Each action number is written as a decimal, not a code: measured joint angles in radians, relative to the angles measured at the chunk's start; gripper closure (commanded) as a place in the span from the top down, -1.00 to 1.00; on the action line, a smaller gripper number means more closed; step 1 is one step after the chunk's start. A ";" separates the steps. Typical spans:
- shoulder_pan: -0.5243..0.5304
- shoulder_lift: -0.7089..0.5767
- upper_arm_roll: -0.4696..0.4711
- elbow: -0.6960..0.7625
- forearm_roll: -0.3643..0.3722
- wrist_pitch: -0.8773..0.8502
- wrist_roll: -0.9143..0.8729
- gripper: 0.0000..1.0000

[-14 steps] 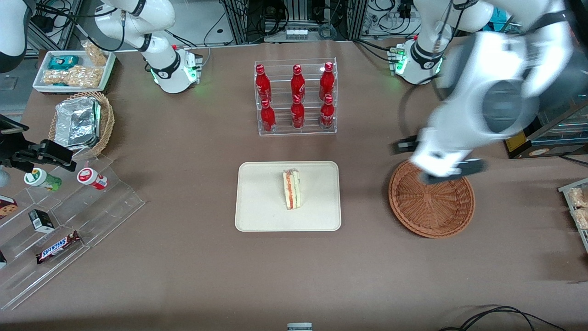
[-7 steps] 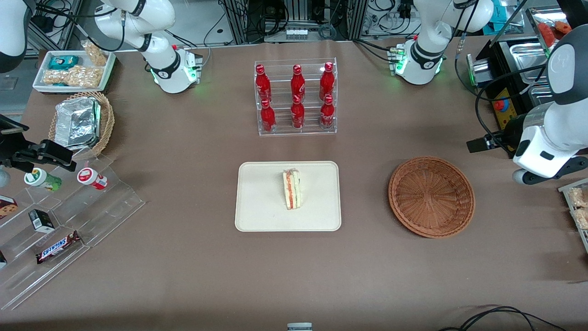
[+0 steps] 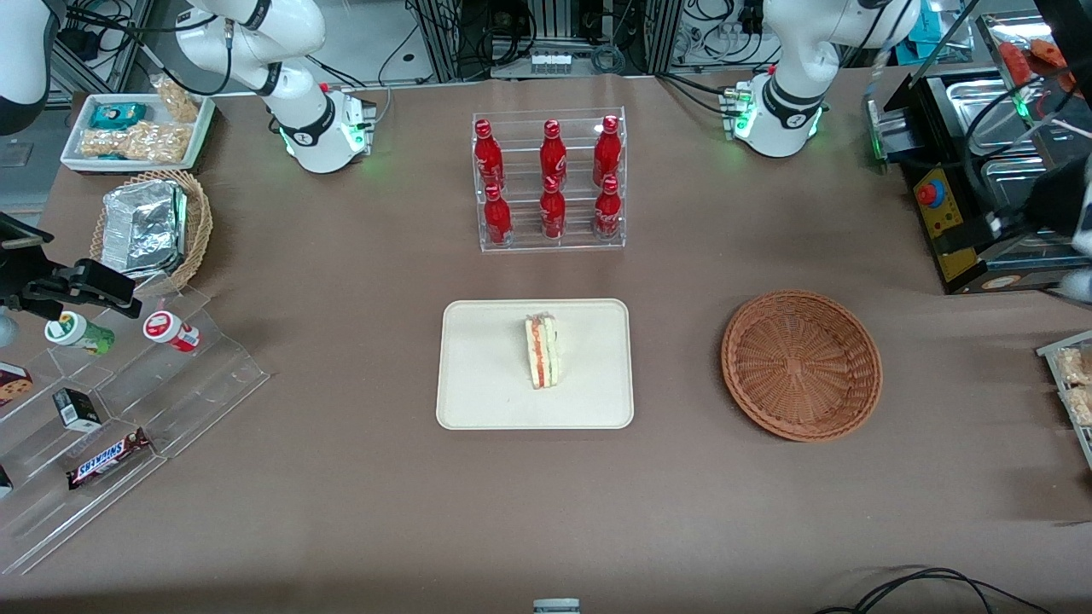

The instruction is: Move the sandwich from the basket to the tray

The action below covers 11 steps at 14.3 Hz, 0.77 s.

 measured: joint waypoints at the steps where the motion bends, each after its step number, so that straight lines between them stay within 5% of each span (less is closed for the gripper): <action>1: 0.083 -0.021 -0.115 -0.001 0.022 0.000 -0.002 1.00; 3: 0.249 -0.050 -0.329 -0.010 0.038 -0.003 -0.008 1.00; 5: 0.351 -0.084 -0.448 -0.055 0.039 -0.007 -0.010 1.00; 11: 0.378 -0.128 -0.466 -0.120 0.042 -0.015 -0.009 1.00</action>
